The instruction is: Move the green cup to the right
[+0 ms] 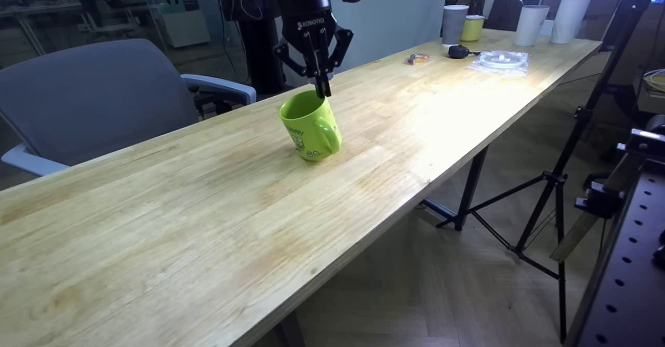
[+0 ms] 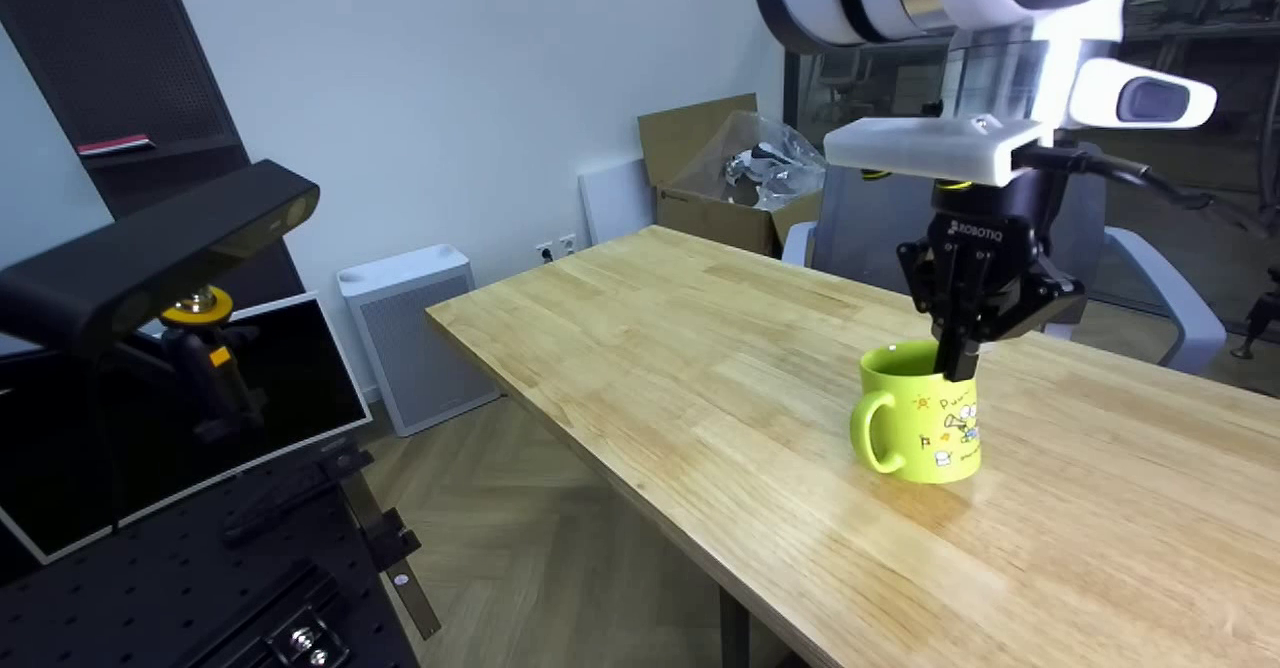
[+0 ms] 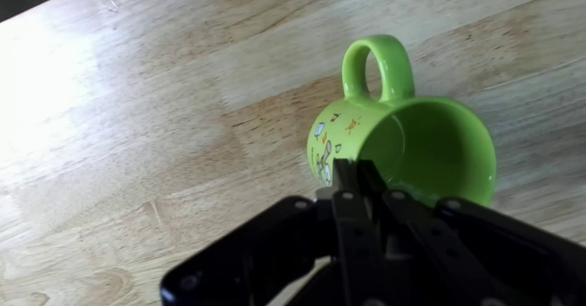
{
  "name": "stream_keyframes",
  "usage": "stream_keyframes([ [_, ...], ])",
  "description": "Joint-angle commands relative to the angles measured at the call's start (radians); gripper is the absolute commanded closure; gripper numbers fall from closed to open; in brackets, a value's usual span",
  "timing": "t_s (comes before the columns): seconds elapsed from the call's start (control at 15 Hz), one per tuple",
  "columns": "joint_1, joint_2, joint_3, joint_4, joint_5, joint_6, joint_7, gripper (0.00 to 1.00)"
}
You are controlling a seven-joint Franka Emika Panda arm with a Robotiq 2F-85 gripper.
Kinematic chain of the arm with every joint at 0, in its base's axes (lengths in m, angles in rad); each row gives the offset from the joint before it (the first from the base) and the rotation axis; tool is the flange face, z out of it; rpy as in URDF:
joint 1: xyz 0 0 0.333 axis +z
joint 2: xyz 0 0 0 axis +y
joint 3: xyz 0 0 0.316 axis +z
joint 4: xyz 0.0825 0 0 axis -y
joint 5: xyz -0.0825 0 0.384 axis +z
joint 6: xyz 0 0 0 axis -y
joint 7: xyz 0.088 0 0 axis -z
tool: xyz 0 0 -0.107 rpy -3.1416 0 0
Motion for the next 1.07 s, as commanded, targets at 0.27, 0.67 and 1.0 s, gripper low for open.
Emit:
stream_keyframes([
  [0.27,0.011,-0.029,0.002,0.042,-0.029,-0.039,0.03,0.98],
  [0.67,-0.007,-0.03,0.013,0.066,-0.017,-0.064,-0.003,0.98],
  [1.0,-0.019,-0.031,0.013,0.101,-0.014,-0.081,-0.003,0.98],
])
